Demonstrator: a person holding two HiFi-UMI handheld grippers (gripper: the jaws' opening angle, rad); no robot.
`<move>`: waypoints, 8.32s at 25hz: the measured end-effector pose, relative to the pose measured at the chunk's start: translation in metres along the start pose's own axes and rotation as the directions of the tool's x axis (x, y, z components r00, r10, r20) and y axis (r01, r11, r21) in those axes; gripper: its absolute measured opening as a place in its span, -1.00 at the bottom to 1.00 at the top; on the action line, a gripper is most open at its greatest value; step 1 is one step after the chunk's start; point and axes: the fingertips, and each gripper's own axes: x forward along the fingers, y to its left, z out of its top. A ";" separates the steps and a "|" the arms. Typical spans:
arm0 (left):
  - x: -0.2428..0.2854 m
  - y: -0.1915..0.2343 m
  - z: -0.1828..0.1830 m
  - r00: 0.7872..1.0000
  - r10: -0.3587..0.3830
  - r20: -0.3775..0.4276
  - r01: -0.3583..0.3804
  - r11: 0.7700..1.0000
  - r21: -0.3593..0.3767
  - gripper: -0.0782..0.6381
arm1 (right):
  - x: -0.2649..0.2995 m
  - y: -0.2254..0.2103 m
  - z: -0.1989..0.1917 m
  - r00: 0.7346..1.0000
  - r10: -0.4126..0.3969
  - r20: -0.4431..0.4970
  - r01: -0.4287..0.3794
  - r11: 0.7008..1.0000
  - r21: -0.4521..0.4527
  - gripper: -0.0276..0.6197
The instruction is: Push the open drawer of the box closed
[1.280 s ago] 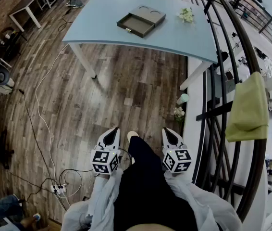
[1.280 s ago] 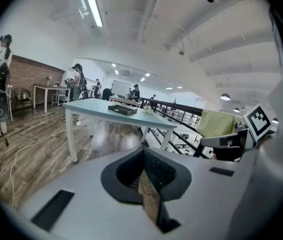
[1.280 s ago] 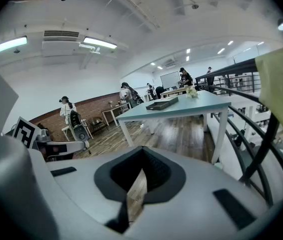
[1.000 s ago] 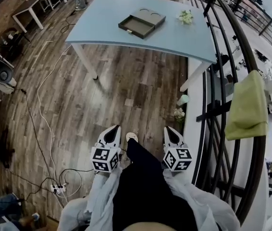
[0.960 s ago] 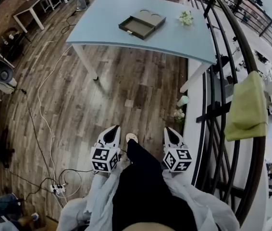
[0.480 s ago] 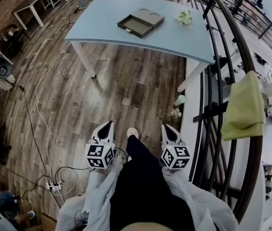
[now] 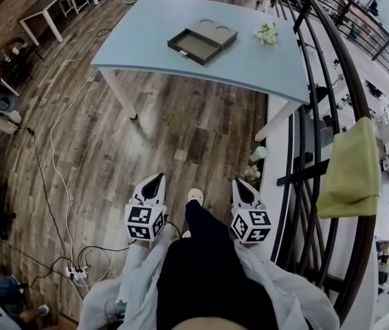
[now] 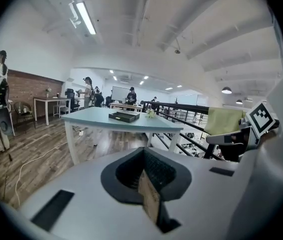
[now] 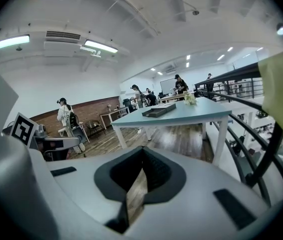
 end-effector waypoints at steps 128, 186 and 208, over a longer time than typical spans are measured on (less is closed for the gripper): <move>0.535 0.230 0.152 0.982 -0.180 0.054 0.118 0.370 -0.922 -0.13 | 0.495 -0.158 0.254 0.996 0.015 -0.089 -0.003 0.990 0.141 -0.89; 0.566 0.204 0.151 0.967 -0.250 0.045 0.113 0.266 -0.957 -0.01 | 0.485 -0.176 0.249 0.996 -0.070 -0.061 0.081 0.974 0.213 -0.89; 0.589 0.199 0.152 0.967 -0.255 0.027 0.093 0.251 -0.964 -0.01 | 0.497 -0.189 0.252 0.995 -0.061 -0.083 0.077 0.974 0.214 -0.89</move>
